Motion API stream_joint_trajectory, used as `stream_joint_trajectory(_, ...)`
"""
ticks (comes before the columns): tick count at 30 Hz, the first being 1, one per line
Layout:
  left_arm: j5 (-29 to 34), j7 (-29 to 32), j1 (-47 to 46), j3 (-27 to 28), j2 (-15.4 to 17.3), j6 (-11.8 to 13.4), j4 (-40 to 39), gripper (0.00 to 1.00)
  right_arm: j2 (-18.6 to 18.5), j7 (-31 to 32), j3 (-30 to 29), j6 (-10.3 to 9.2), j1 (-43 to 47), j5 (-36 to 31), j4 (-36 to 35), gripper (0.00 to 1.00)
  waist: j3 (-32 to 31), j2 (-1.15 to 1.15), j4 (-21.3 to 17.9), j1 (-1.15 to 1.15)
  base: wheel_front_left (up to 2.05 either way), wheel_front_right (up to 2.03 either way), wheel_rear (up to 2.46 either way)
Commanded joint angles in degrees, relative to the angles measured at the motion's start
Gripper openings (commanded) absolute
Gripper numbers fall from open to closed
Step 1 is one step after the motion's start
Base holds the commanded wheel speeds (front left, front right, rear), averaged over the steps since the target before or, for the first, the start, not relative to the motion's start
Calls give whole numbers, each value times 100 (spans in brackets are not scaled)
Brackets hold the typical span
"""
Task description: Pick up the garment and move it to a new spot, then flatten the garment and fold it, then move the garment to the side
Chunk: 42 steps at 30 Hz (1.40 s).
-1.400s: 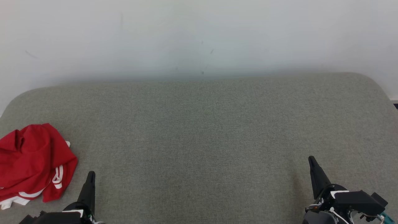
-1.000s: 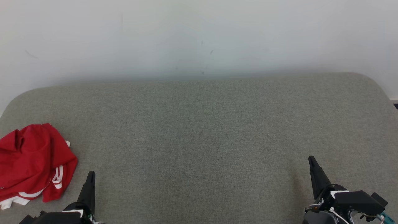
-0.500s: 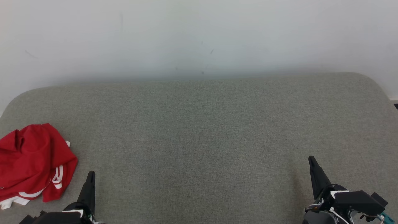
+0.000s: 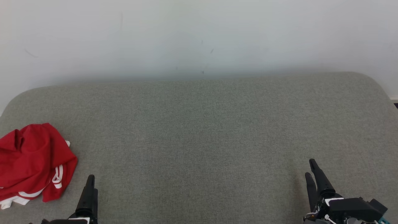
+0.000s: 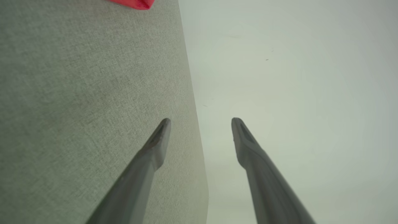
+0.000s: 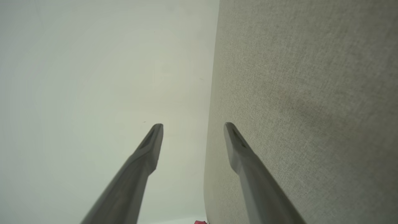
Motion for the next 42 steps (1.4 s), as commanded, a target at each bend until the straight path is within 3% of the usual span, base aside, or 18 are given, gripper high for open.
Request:
stream_joint_trajectory(1, 260, -70, -88, 5, 37, -15, -112, 100, -110, -76, 77, 10, -96, -178, -103, 100, 4, 0, 0, 0, 0, 0, 0)
stream_joint_trajectory(12, 1660, -384, -51, -25, 28, -18, -176, 100, -186, -390, 233, 11, -148, -1321, -78, 100, 30, 0, -9, 0, 0, 0, 0)
stream_joint_trajectory(30, 3144, -766, -7, -98, 37, -23, -374, 100, -261, -770, 381, 13, -188, -2589, -137, 100, 44, 0, -25, 0, 0, 0, 0)
stream_joint_trajectory(42, 4409, -993, 11, -192, 43, -19, -724, 100, -220, -996, 324, 14, -170, -3798, -343, 100, 55, 0, -24, 0, 0, 0, 0)
